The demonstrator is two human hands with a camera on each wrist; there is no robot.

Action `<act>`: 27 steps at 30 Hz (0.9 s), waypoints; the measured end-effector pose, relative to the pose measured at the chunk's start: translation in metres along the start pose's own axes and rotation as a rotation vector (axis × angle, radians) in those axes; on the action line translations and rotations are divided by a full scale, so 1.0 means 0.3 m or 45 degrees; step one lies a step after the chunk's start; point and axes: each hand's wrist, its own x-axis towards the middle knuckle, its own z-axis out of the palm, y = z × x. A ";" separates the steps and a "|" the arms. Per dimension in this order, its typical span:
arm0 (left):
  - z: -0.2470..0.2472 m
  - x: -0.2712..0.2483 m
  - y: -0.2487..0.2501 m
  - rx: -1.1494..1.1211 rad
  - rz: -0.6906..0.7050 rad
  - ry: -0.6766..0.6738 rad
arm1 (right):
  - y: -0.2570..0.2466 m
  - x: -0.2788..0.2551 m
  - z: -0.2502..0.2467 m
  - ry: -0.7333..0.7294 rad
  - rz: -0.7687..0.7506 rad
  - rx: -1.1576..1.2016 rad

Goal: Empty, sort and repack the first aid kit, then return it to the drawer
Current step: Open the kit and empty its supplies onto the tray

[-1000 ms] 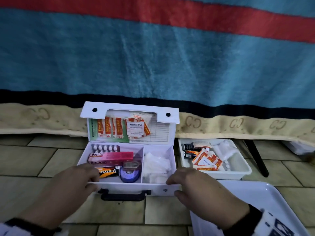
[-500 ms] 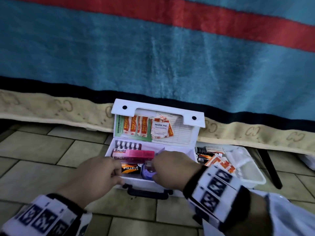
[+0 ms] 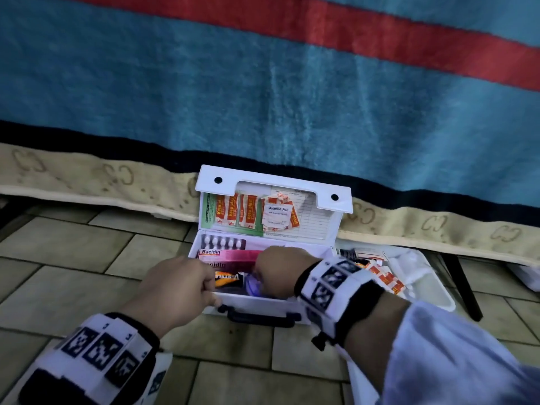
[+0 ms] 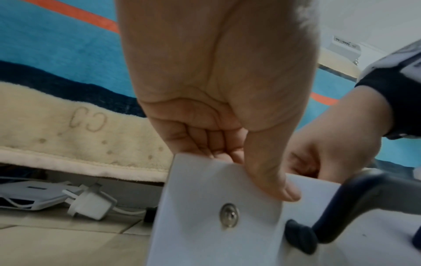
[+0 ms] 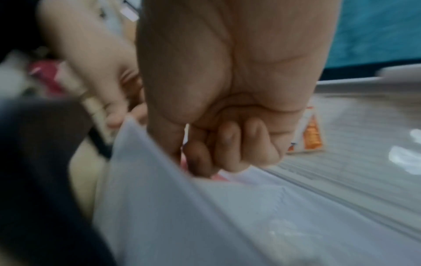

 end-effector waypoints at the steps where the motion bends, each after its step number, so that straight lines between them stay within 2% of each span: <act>1: 0.000 -0.001 0.001 0.001 -0.003 -0.001 | 0.027 -0.014 -0.011 -0.026 -0.027 0.134; 4: 0.002 0.000 0.001 0.009 -0.015 -0.012 | 0.125 -0.086 -0.048 -0.074 -0.078 0.846; 6: 0.000 0.000 -0.001 0.025 -0.015 -0.029 | 0.188 -0.172 -0.066 0.015 -0.056 1.245; 9: 0.004 -0.002 0.011 0.126 -0.010 -0.047 | 0.289 -0.336 -0.060 0.164 -0.015 1.406; 11: 0.012 0.000 0.029 0.213 -0.027 -0.080 | 0.356 -0.441 -0.027 0.197 0.071 1.311; 12: 0.015 0.004 0.037 0.252 -0.032 -0.103 | 0.381 -0.482 0.000 0.182 0.149 1.172; 15: 0.015 0.017 0.051 0.307 -0.042 -0.164 | 0.416 -0.544 0.110 0.003 0.395 0.740; 18: 0.006 0.021 0.053 0.285 -0.050 -0.184 | 0.405 -0.539 0.202 -0.095 0.559 0.641; 24: 0.009 0.027 0.038 0.091 -0.070 -0.239 | 0.355 -0.475 0.287 -0.016 0.522 0.253; 27: 0.002 0.009 0.020 -0.120 -0.043 -0.175 | 0.328 -0.460 0.277 0.034 0.526 0.188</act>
